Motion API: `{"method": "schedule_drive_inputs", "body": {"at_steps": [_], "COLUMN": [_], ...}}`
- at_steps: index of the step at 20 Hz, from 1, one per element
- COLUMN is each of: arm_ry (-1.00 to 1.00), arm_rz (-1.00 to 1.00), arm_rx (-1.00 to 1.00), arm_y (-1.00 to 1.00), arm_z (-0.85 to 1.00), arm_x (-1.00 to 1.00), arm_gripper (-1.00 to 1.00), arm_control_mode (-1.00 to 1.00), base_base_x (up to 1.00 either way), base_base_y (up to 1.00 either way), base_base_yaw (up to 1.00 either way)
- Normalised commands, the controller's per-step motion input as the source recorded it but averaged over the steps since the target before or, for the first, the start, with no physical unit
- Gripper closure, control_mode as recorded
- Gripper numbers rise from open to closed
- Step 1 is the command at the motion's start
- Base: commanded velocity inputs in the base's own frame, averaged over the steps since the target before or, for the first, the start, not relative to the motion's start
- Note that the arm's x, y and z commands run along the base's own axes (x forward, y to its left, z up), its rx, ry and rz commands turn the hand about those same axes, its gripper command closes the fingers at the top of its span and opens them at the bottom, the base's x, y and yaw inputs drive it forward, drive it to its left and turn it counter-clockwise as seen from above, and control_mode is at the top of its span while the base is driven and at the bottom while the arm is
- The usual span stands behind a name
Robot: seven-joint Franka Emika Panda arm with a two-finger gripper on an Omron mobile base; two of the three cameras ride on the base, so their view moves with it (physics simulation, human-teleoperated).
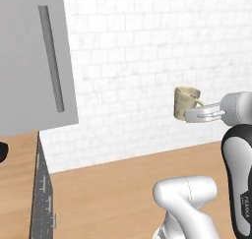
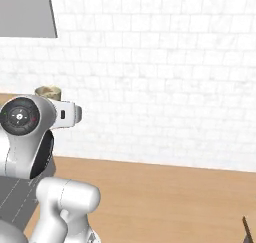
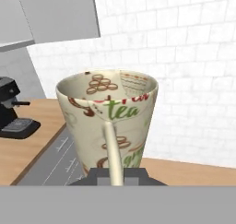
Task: Gather all objects into one cabinet and sort the glasses and bowls to opposite sides.
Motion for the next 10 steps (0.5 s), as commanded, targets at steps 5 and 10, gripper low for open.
{"method": "schedule_drive_inputs", "body": {"at_steps": [5, 10], "arm_ry": [0.0, 0.0], "arm_rz": [0.0, 0.0], "arm_rx": [0.0, 0.0], "arm_y": [0.0, 0.0], "arm_z": [0.0, 0.0], "arm_x": [0.0, 0.0], "arm_gripper": [1.0, 1.0], "arm_control_mode": [1.0, 1.0], "base_base_x": [1.0, 0.99], "base_base_y": [0.46, 0.04], "base_base_yaw": [0.19, 0.54]}}
